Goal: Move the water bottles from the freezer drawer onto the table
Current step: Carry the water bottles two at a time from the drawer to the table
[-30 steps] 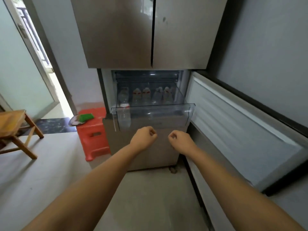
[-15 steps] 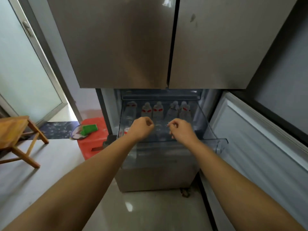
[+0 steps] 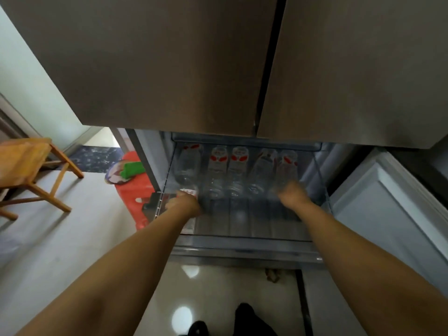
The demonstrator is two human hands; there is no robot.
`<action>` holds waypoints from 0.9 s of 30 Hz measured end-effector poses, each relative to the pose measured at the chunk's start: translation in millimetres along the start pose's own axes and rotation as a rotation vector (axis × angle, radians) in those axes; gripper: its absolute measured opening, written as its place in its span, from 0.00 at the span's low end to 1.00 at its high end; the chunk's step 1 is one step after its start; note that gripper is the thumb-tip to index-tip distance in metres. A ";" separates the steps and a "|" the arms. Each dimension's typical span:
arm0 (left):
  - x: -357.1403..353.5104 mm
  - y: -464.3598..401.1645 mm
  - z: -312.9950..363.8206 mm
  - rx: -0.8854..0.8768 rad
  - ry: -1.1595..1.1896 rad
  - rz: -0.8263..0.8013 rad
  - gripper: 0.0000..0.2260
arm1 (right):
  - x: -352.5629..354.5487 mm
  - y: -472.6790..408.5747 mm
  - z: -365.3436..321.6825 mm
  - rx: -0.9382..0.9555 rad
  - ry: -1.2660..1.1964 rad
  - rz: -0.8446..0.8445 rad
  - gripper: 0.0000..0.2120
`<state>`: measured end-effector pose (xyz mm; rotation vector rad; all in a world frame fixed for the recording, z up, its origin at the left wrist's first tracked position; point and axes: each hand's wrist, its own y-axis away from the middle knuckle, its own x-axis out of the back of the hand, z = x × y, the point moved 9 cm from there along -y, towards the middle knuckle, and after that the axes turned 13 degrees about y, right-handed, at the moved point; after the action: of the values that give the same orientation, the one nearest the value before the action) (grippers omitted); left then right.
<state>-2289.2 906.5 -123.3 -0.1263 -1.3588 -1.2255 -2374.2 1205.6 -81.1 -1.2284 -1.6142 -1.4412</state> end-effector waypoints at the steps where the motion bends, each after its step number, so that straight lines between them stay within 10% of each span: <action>1: -2.6 -8.6 -2.5 0.033 0.010 -0.009 0.30 | -1.7 -9.6 4.1 -0.015 0.034 -0.009 0.17; 6: -21.3 -33.9 -21.6 0.186 0.066 -0.077 0.47 | -8.6 -38.4 3.8 0.015 0.201 -0.067 0.25; 18: -31.2 -33.1 -29.1 0.292 0.285 -0.047 0.43 | -32.9 -36.5 4.9 0.040 0.225 -0.251 0.19; 23: -44.3 -60.2 -30.2 0.211 0.225 -0.068 0.41 | -50.6 8.1 21.6 -0.131 -0.002 -0.587 0.21; 27: -19.3 -9.0 -22.8 0.202 0.481 -0.108 0.33 | -30.9 -16.2 23.1 -0.217 -0.265 -0.197 0.30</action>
<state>-2275.6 898.1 -150.1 0.3677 -1.0645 -1.1084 -2375.4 1221.9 -119.6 -1.4679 -1.8350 -1.6674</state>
